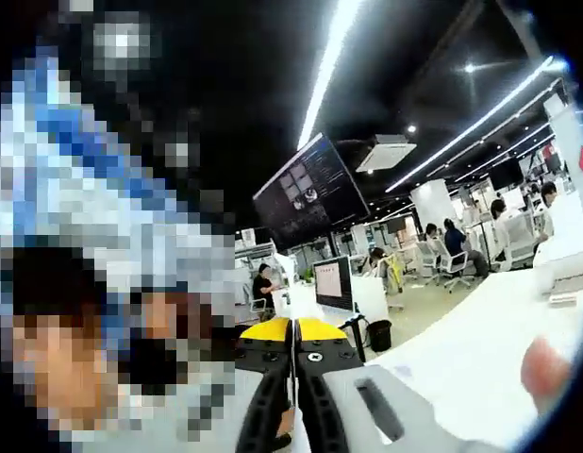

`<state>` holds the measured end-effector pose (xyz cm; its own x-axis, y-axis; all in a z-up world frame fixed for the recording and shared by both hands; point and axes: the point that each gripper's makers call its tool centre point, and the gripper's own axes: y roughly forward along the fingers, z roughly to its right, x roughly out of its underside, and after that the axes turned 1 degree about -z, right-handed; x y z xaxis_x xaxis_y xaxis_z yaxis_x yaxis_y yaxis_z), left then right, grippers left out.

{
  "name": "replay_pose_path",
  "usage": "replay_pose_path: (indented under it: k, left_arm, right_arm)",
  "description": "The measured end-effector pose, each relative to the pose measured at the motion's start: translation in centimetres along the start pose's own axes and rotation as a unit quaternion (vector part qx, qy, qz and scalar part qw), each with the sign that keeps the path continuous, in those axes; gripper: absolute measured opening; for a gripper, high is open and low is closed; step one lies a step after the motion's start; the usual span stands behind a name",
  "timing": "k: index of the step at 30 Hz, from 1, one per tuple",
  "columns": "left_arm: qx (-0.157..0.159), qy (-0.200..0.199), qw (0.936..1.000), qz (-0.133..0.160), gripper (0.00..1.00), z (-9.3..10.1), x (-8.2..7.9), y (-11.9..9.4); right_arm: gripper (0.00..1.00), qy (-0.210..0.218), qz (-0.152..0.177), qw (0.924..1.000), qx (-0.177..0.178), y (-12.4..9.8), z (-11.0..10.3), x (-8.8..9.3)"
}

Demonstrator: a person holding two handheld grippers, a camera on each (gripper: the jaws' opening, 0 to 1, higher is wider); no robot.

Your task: Organize the stack of printing papers by aligning and flattening the scattered papers on the table

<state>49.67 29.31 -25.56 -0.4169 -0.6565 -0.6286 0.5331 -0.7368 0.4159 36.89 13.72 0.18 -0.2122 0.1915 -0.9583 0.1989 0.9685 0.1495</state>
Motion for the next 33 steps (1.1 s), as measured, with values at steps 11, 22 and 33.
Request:
replay_pose_path:
  k: [11,22,33]
  left_arm:
    - [0.0,-0.002,1.0,0.002,0.06,0.1,0.2,0.1]
    - [-0.004,-0.02,0.9998,-0.004,0.06,0.0,0.6,0.3]
    - [-0.019,-0.088,0.9959,-0.002,0.06,-0.9,1.0,0.7]
  right_arm:
    - [0.0,0.094,-0.009,0.9952,0.027,1.2,6.2,4.6]
    - [0.0,0.204,-0.001,0.9744,0.095,0.3,17.6,10.6]
    - [0.0,0.219,-0.01,0.9689,0.114,0.1,20.5,13.1]
